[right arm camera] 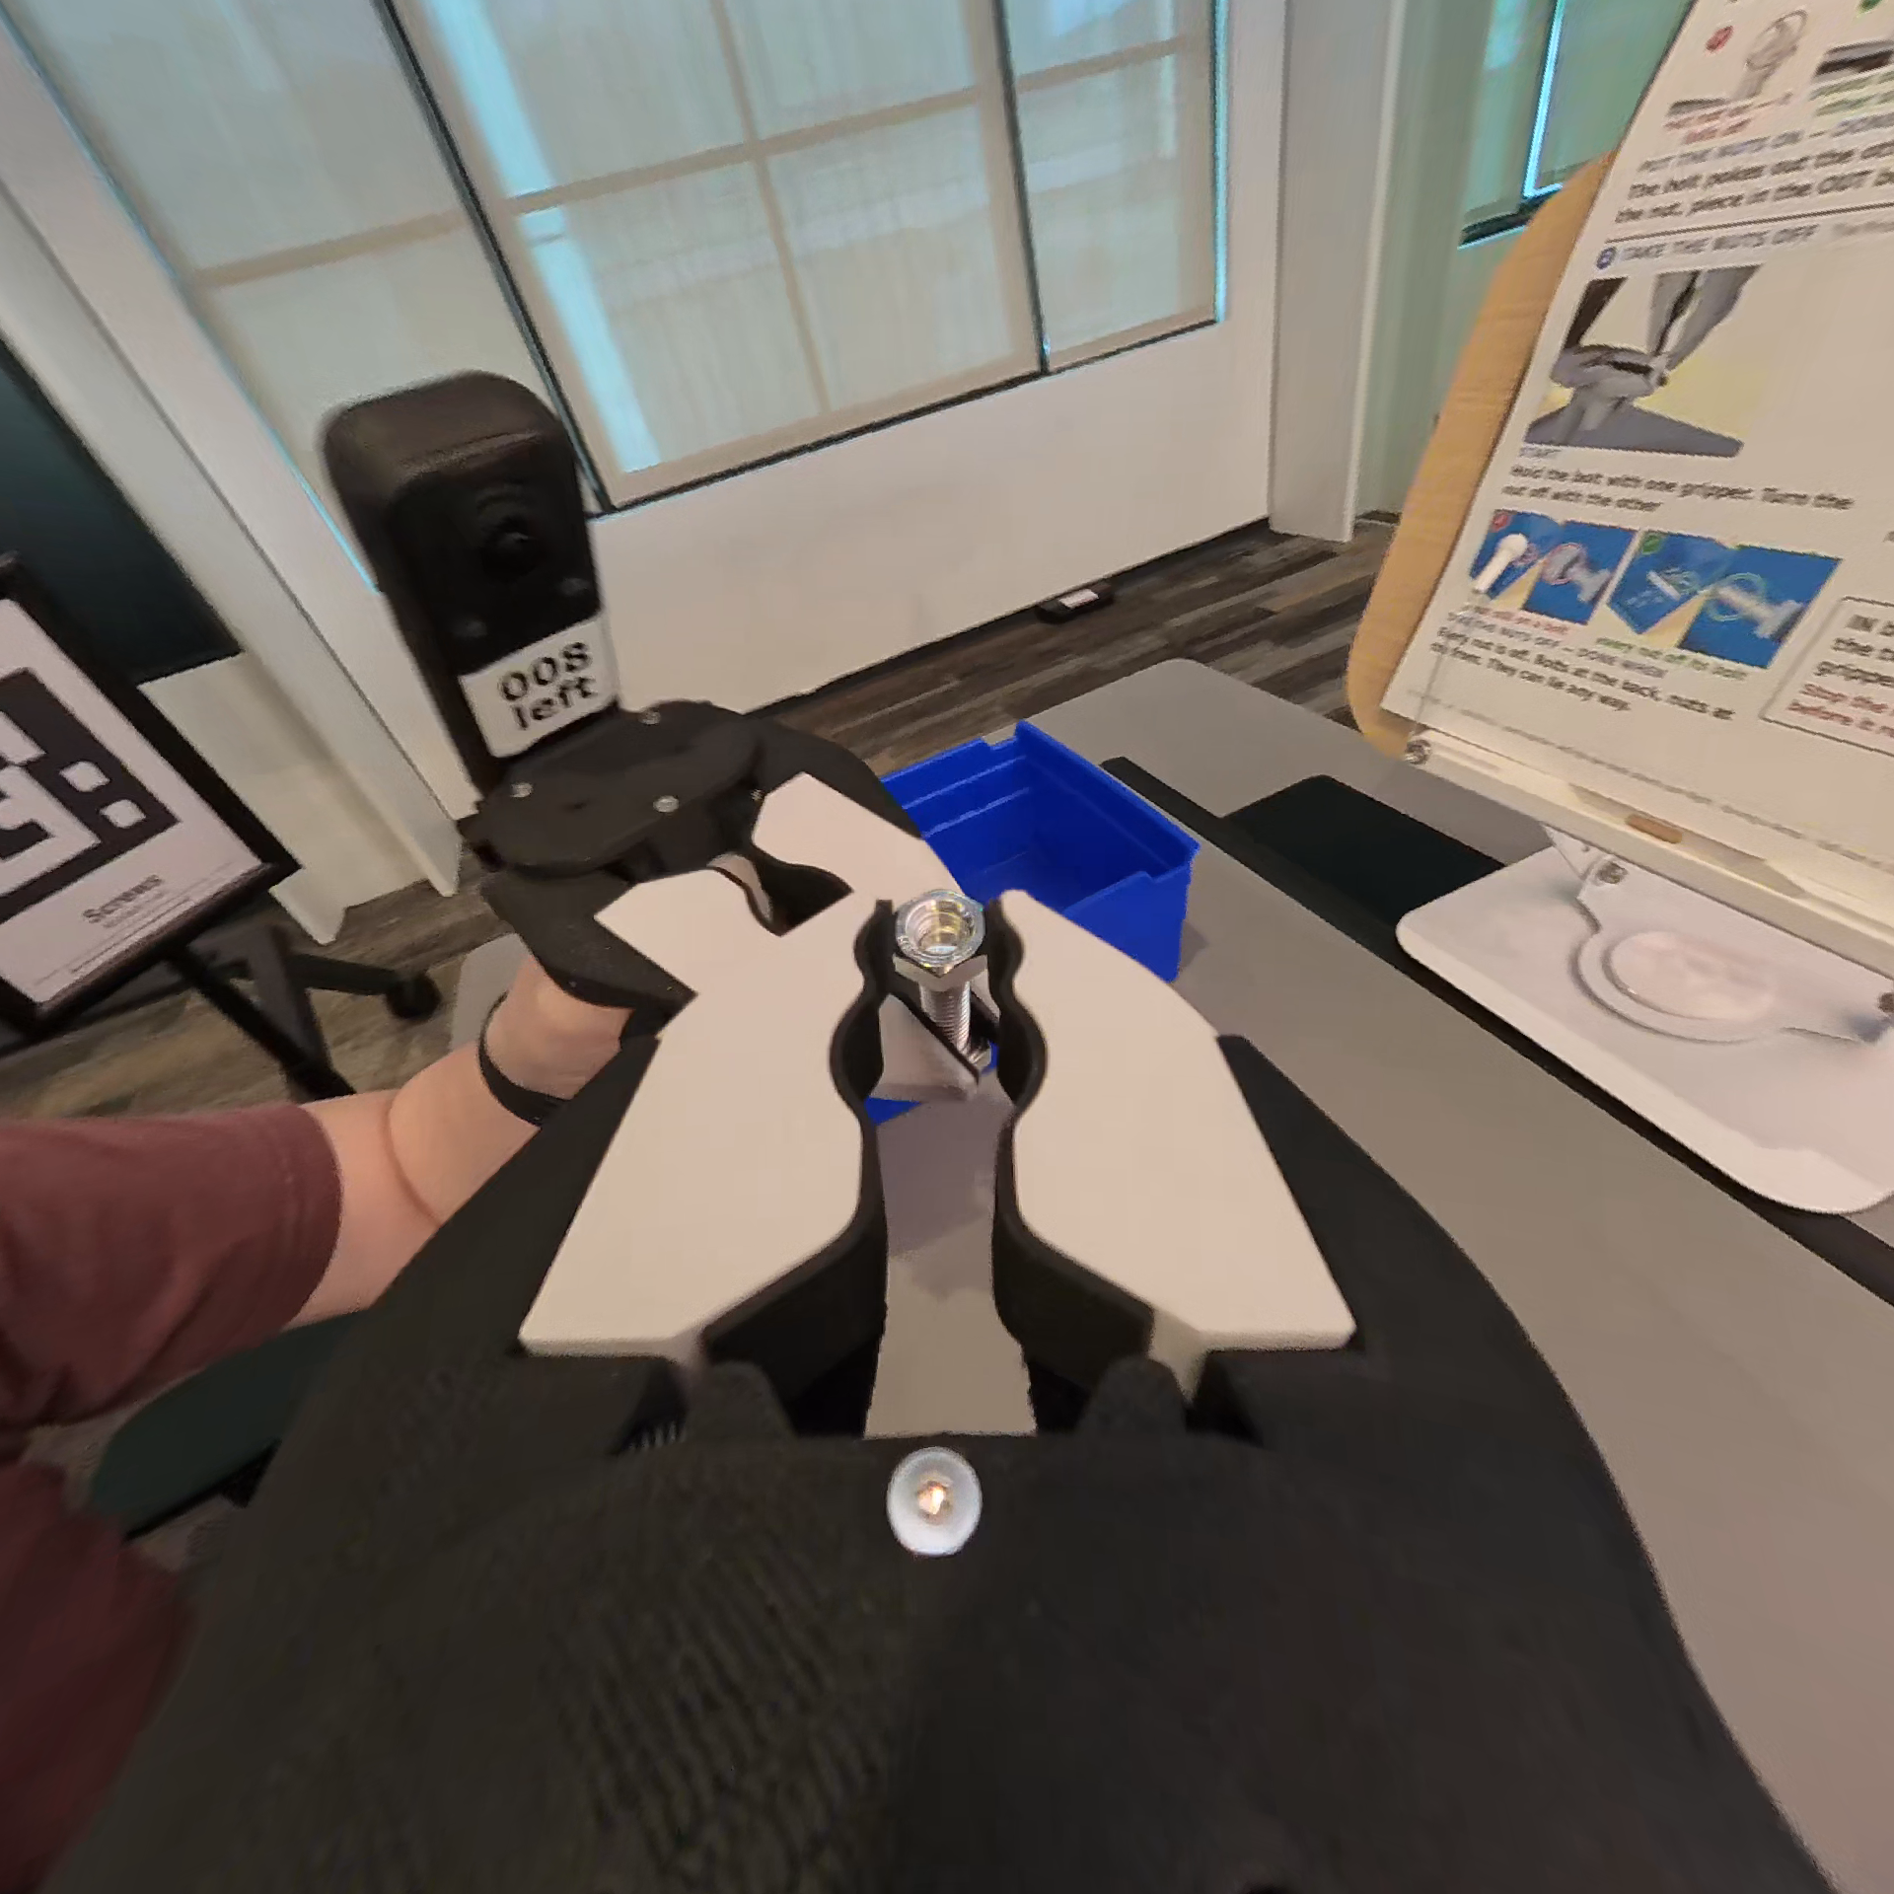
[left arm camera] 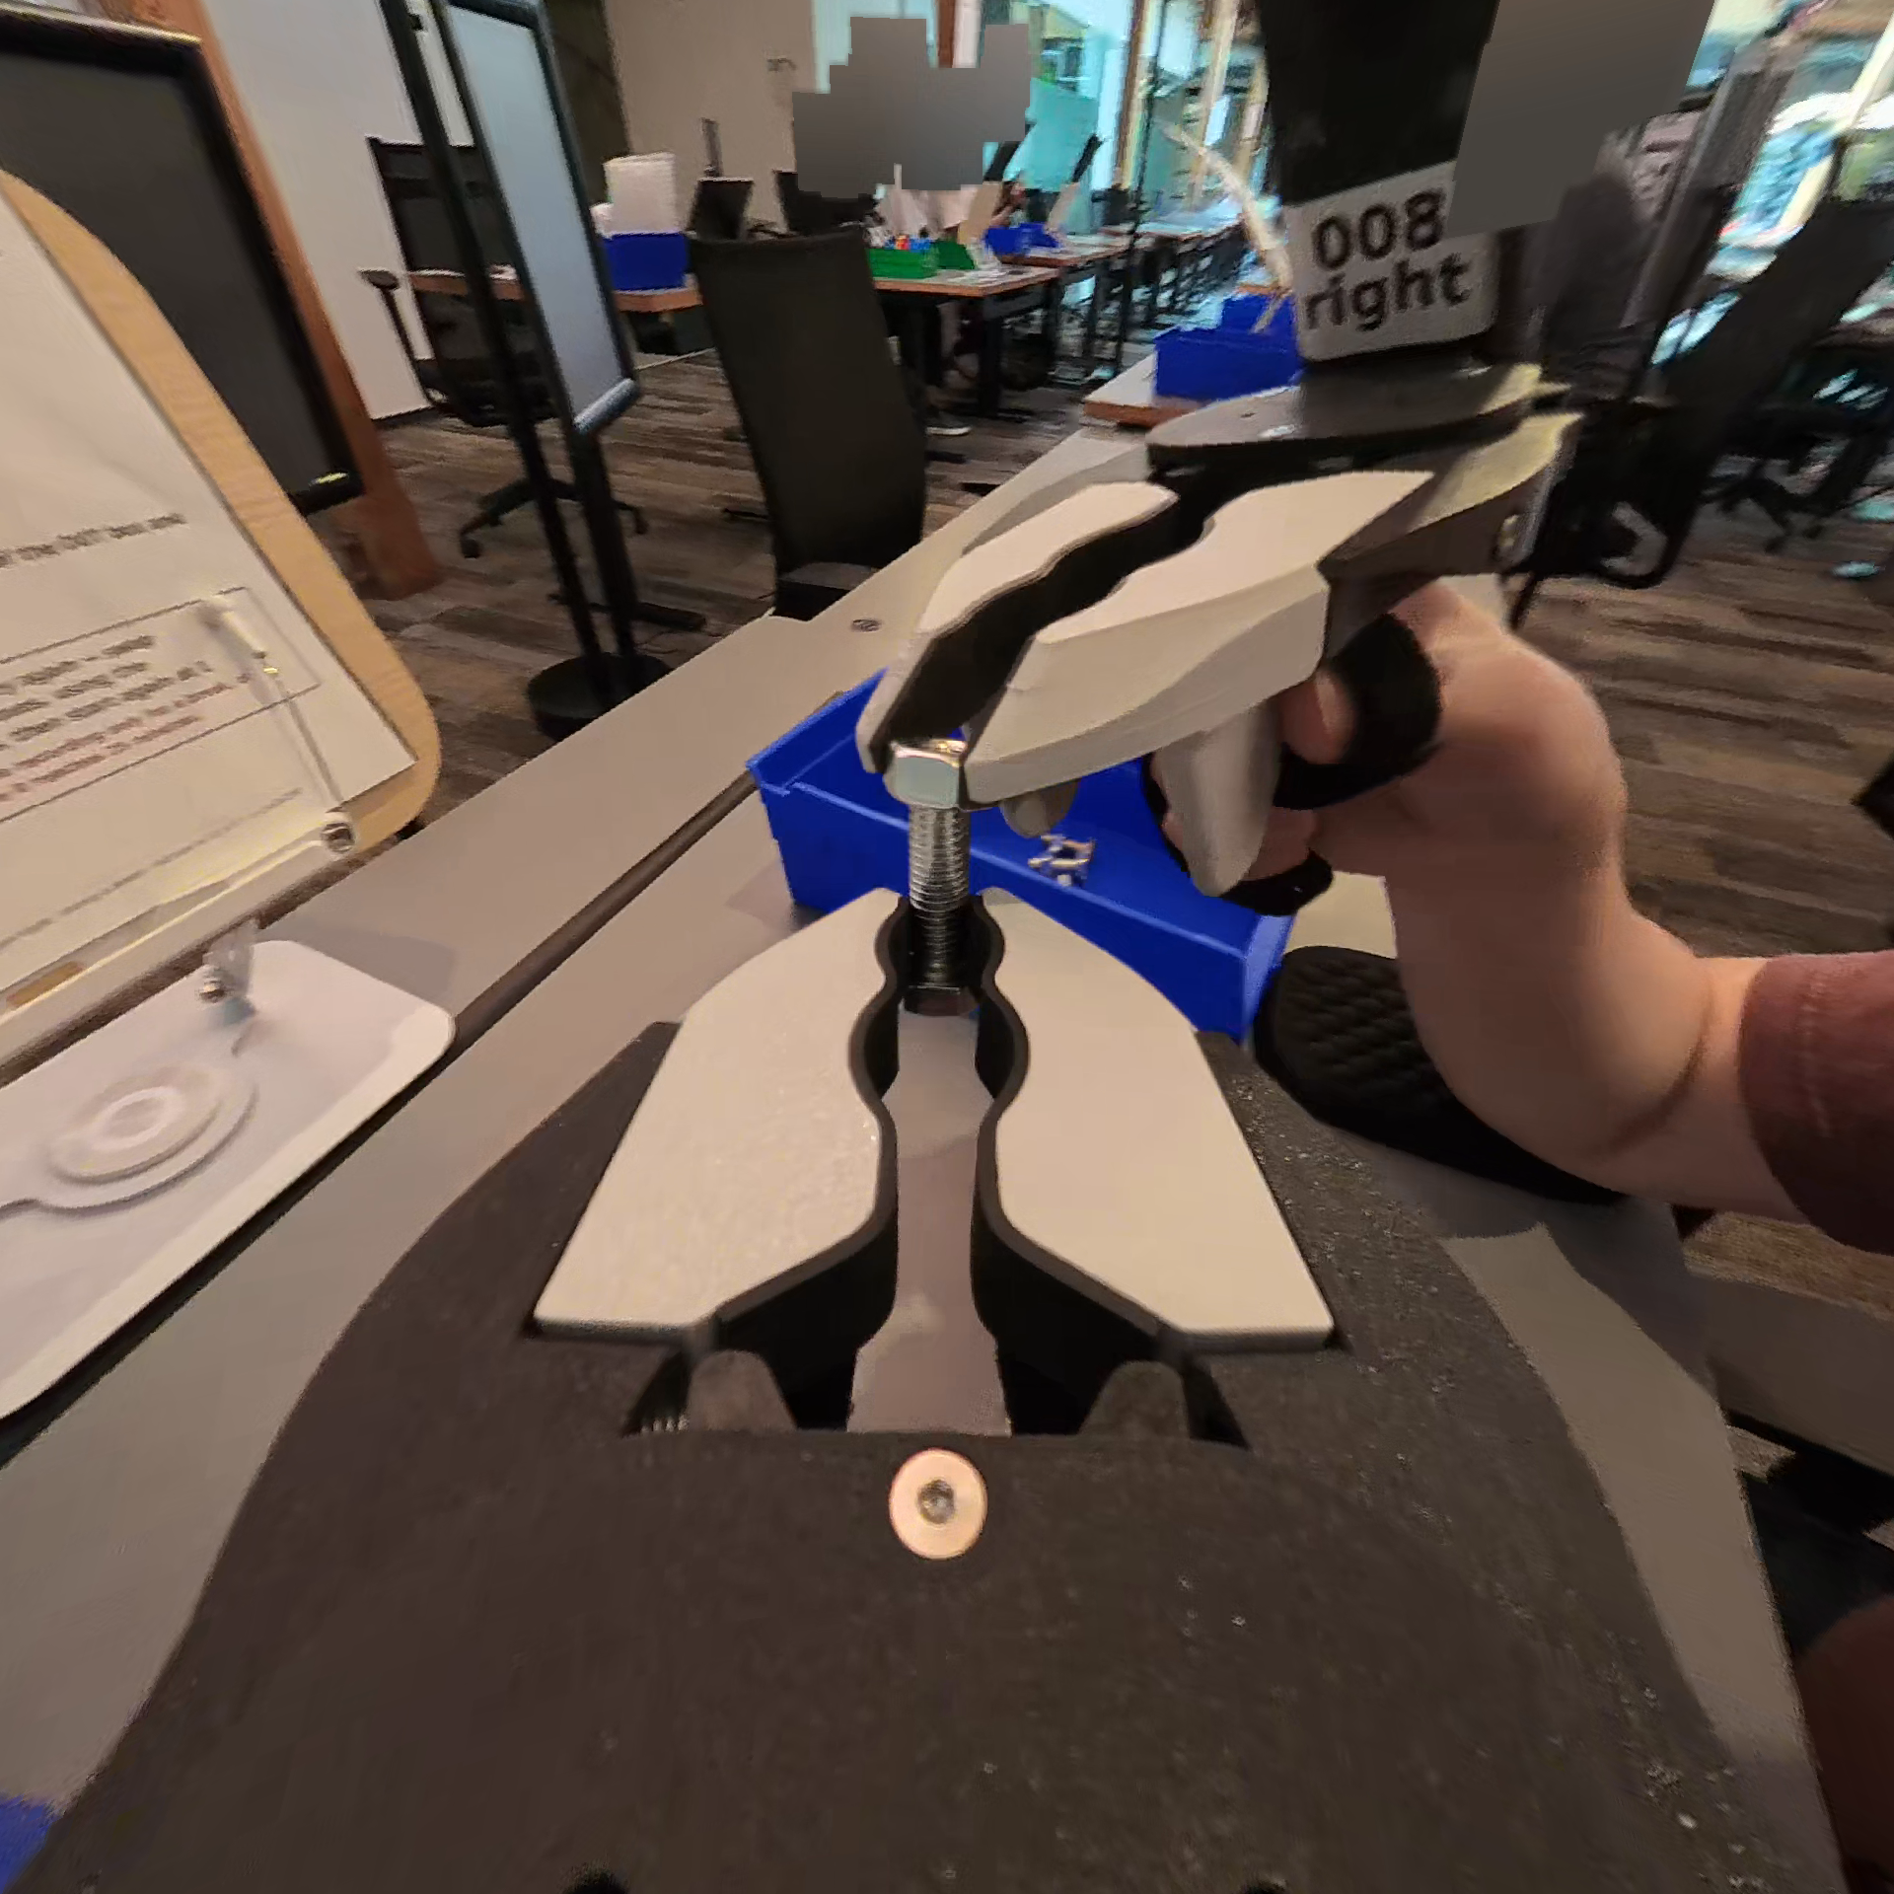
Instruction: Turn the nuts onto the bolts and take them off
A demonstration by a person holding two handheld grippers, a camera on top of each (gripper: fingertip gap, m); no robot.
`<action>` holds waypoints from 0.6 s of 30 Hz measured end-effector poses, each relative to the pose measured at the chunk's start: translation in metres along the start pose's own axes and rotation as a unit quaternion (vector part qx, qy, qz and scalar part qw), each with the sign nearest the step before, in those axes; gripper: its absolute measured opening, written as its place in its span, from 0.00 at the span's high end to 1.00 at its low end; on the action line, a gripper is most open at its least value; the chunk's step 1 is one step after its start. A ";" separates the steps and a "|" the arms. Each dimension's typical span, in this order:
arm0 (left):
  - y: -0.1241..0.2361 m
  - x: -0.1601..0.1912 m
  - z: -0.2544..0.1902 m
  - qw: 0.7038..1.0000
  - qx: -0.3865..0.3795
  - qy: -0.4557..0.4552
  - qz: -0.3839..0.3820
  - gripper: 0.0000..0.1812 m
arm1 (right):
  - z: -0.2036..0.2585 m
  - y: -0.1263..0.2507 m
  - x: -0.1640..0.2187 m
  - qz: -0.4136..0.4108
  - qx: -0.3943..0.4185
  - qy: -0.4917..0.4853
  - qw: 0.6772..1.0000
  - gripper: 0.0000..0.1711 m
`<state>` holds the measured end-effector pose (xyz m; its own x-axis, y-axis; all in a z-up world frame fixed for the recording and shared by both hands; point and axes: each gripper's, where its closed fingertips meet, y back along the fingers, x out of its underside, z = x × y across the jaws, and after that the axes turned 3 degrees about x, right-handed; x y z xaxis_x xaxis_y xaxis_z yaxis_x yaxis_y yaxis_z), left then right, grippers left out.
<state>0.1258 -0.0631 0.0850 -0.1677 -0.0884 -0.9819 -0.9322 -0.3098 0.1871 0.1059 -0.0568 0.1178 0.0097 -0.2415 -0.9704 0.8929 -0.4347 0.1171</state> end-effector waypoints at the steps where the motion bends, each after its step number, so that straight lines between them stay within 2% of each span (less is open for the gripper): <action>1: 0.000 0.003 0.003 1.000 -0.018 -0.011 0.013 0.95 | -0.002 -0.001 0.002 0.006 0.009 0.004 1.000 0.89; 6: -0.002 0.009 0.009 0.996 -0.065 -0.050 0.043 0.95 | -0.007 -0.001 0.007 0.020 0.014 -0.010 1.000 0.90; 18: -0.002 0.007 0.006 0.998 -0.046 -0.036 0.032 0.95 | -0.003 0.000 0.004 0.013 0.008 0.005 1.000 0.90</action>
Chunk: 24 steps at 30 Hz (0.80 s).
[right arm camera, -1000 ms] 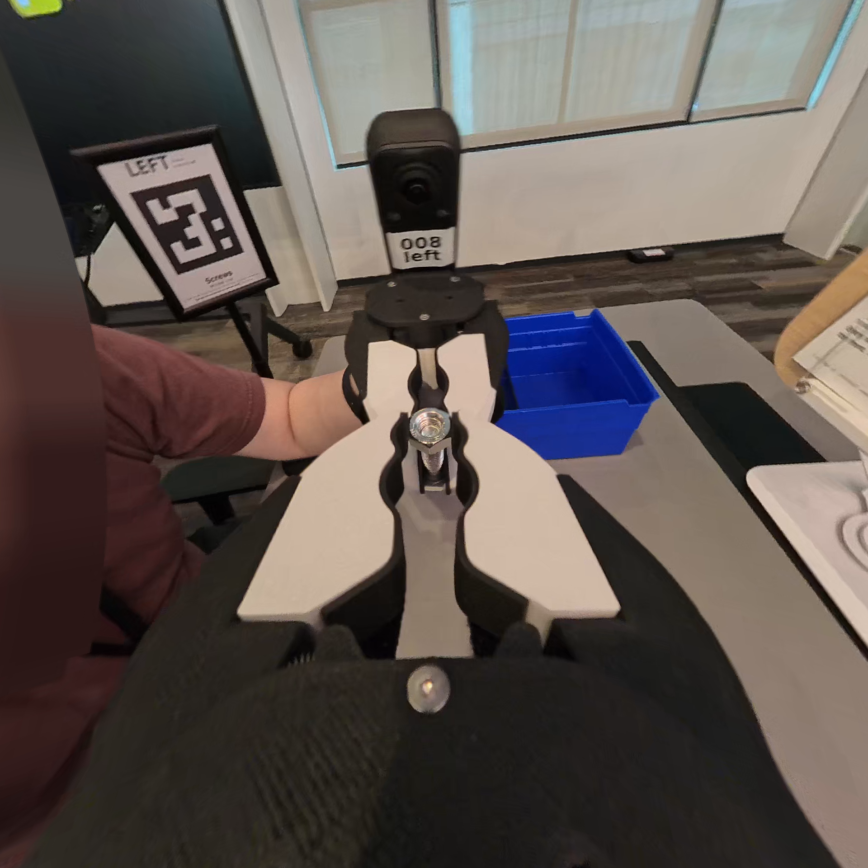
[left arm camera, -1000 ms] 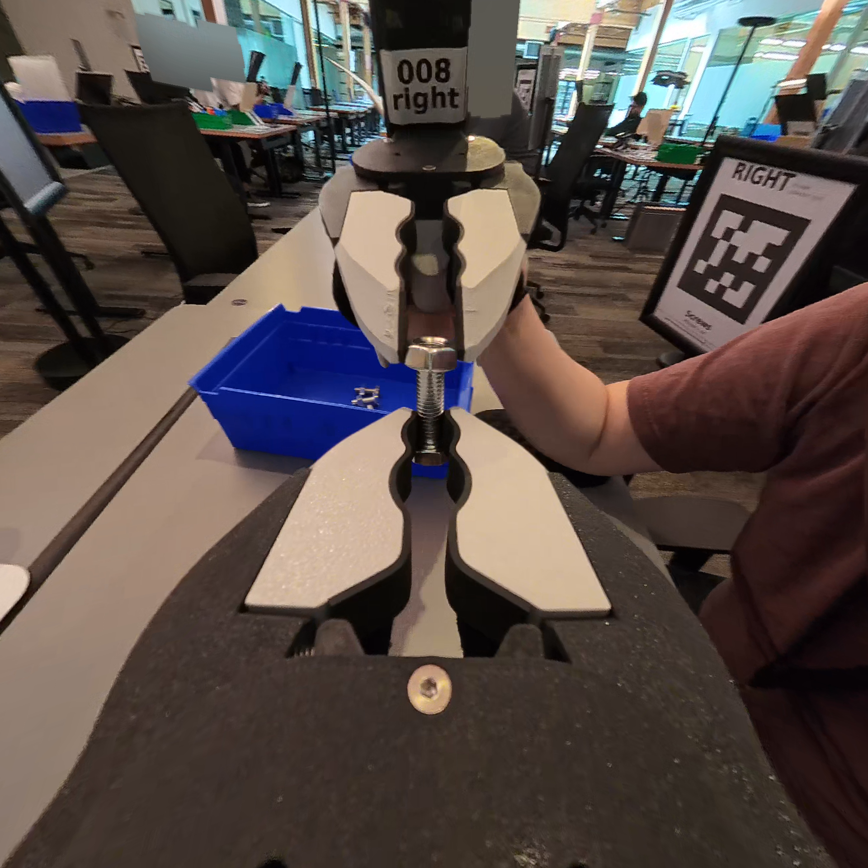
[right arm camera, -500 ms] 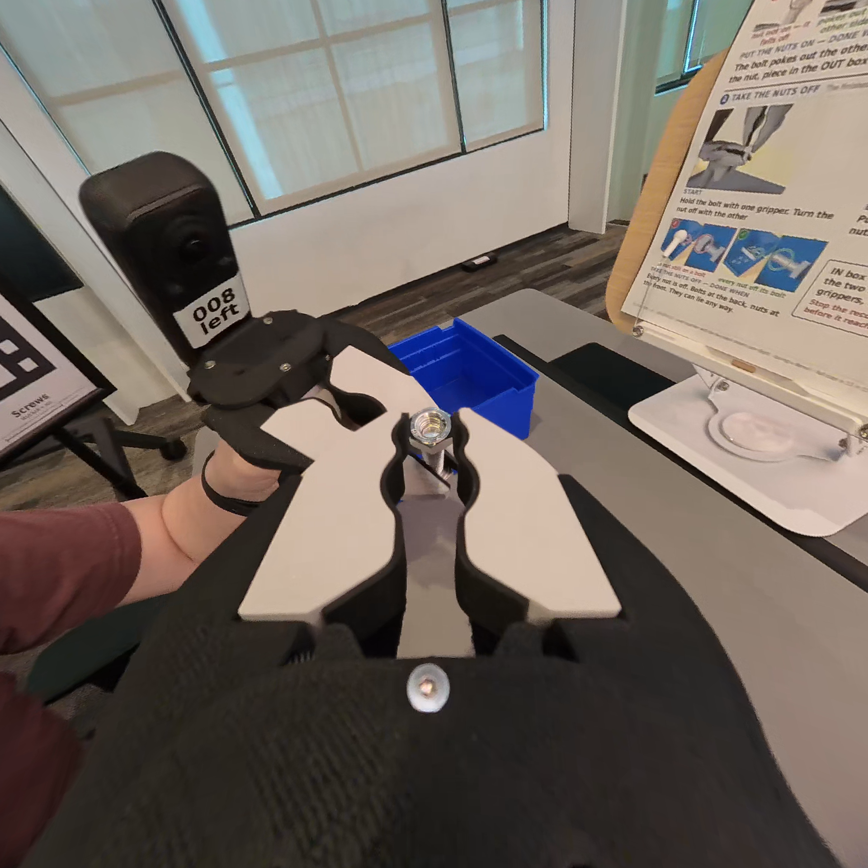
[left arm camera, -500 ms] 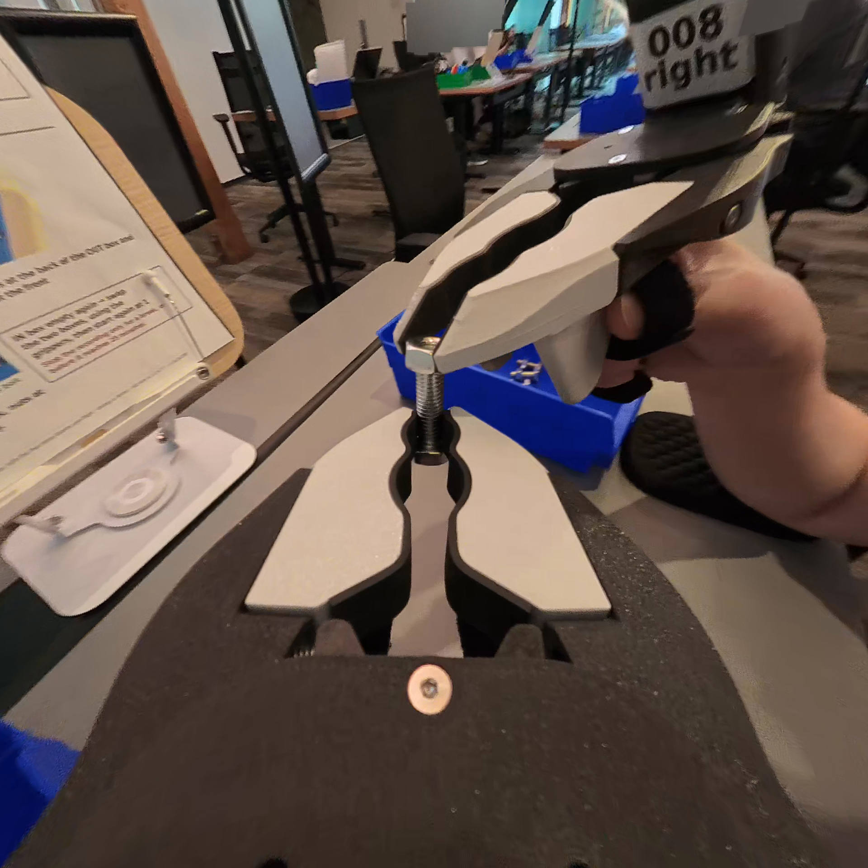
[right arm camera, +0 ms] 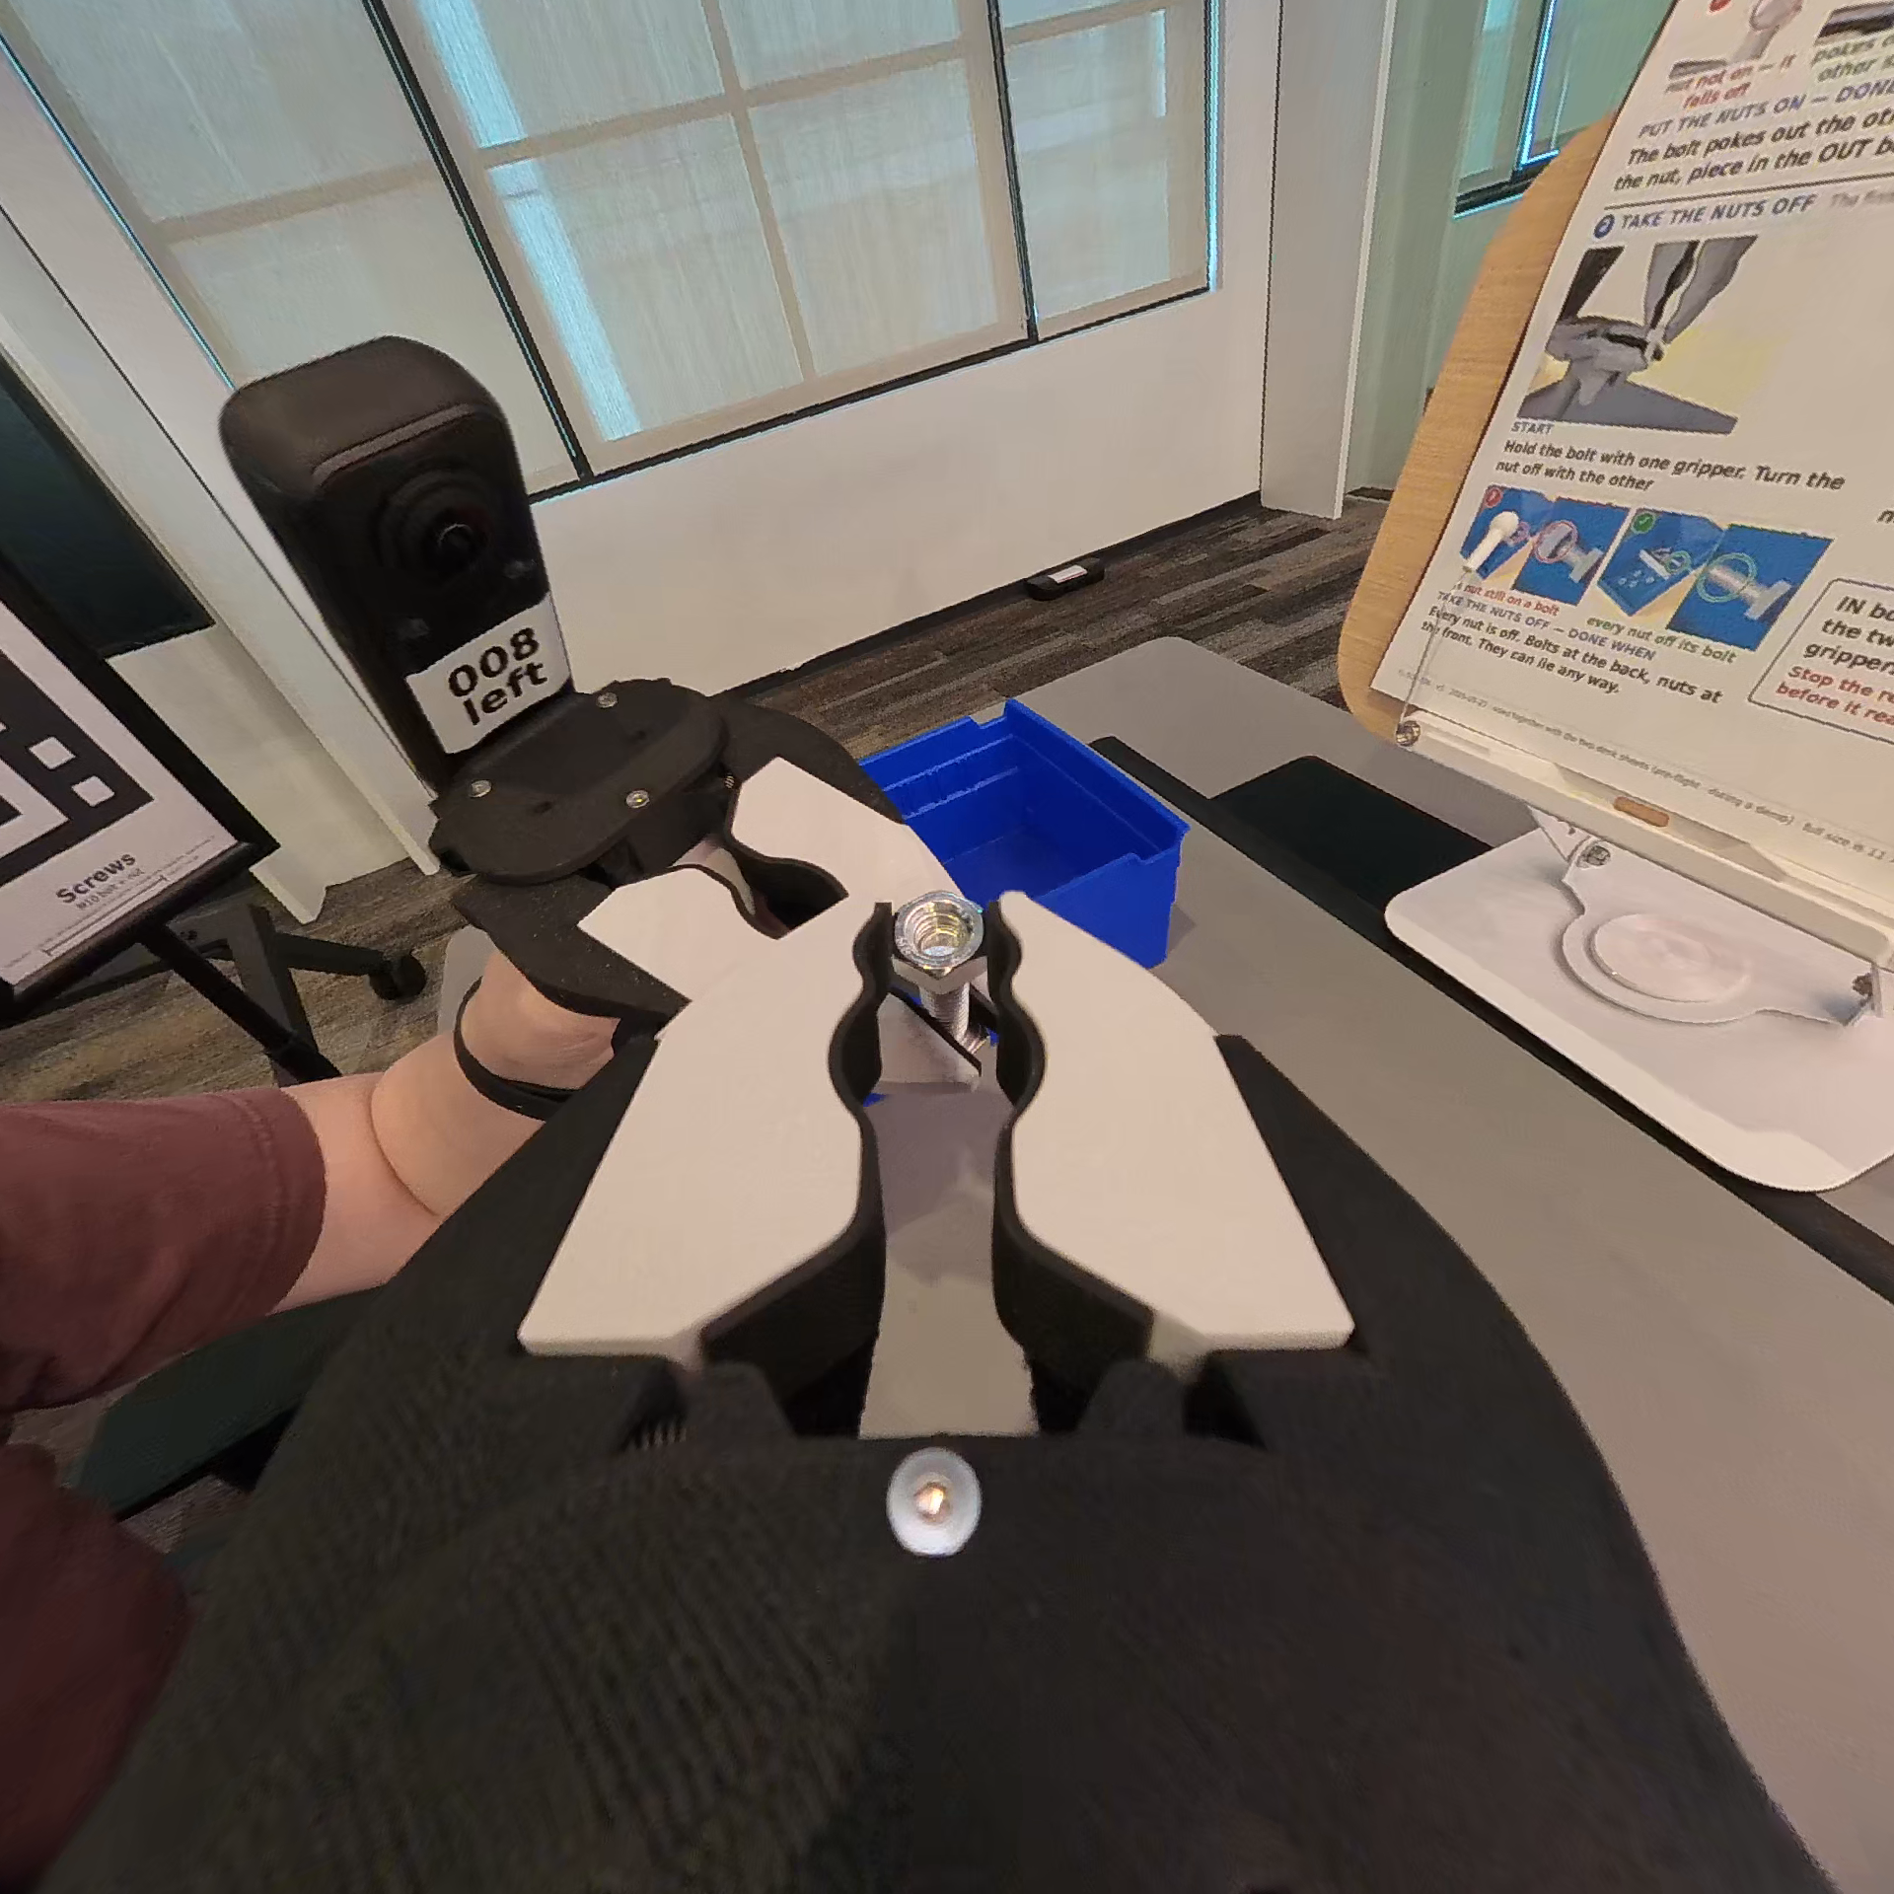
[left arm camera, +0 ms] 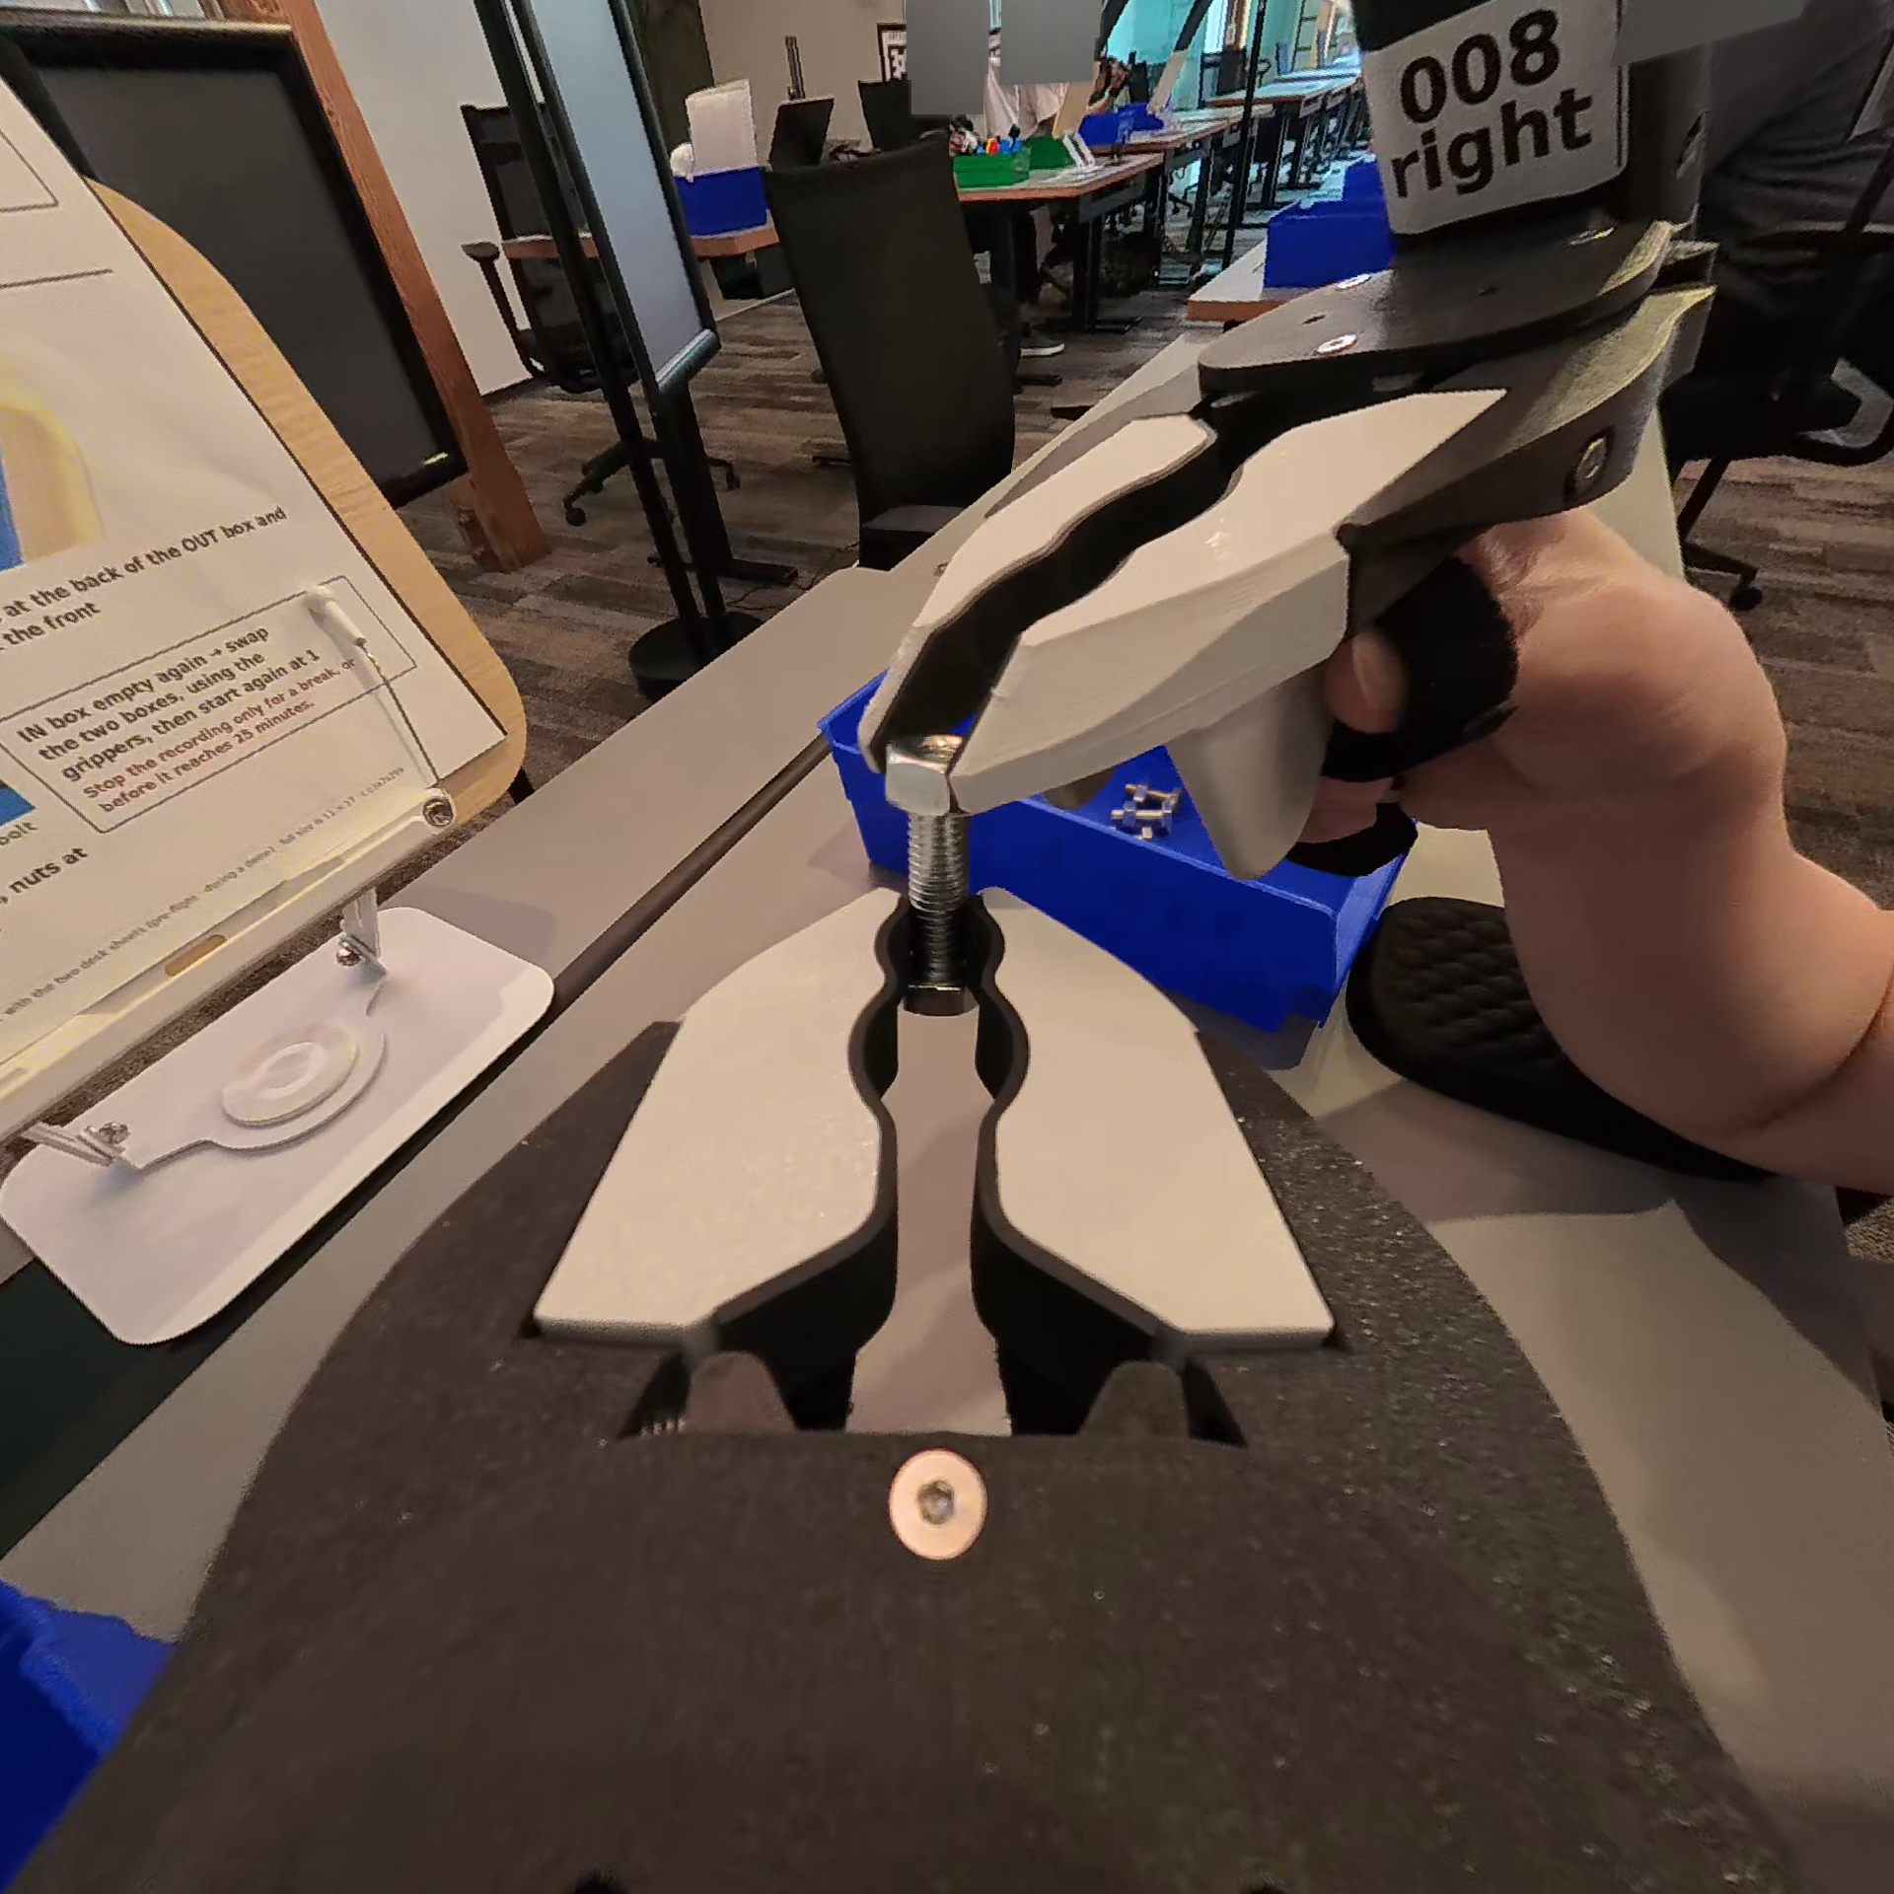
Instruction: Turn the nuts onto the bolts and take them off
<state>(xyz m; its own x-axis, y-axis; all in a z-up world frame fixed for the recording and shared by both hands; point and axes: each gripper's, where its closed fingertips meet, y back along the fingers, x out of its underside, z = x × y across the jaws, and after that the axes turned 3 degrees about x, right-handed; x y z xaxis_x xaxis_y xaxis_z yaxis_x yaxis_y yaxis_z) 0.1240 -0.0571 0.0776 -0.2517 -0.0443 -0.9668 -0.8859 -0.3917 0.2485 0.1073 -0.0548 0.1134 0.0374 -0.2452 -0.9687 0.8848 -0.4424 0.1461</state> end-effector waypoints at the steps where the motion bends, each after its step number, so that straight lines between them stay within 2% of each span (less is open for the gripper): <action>1: 0.000 -0.001 -0.001 1.000 0.003 0.001 -0.003 0.95 | 0.001 0.001 -0.001 -0.002 -0.001 0.002 1.000 0.90; 11: 0.001 -0.004 -0.004 1.000 0.011 -0.001 -0.012 0.95 | 0.004 0.001 -0.002 -0.003 -0.011 0.011 1.000 0.89; 18: 0.003 -0.008 -0.007 0.999 0.022 0.005 -0.023 0.95 | 0.007 0.007 -0.015 -0.042 -0.011 0.034 0.998 0.83; 20: 0.003 -0.010 -0.010 0.999 0.037 0.012 -0.032 0.95 | 0.011 0.014 -0.024 -0.066 -0.027 0.051 0.996 0.81; 24: 0.009 -0.021 -0.027 0.992 0.108 0.012 -0.068 0.95 | 0.033 0.033 -0.030 -0.081 -0.116 0.129 0.981 0.78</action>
<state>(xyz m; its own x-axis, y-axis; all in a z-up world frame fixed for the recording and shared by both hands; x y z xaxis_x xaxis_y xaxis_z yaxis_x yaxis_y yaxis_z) 0.1324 -0.0845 0.0986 -0.1178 -0.0282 -0.9926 -0.9743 -0.1898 0.1210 0.1203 -0.0909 0.1545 -0.0227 0.0527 -0.9984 0.9698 -0.2414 -0.0348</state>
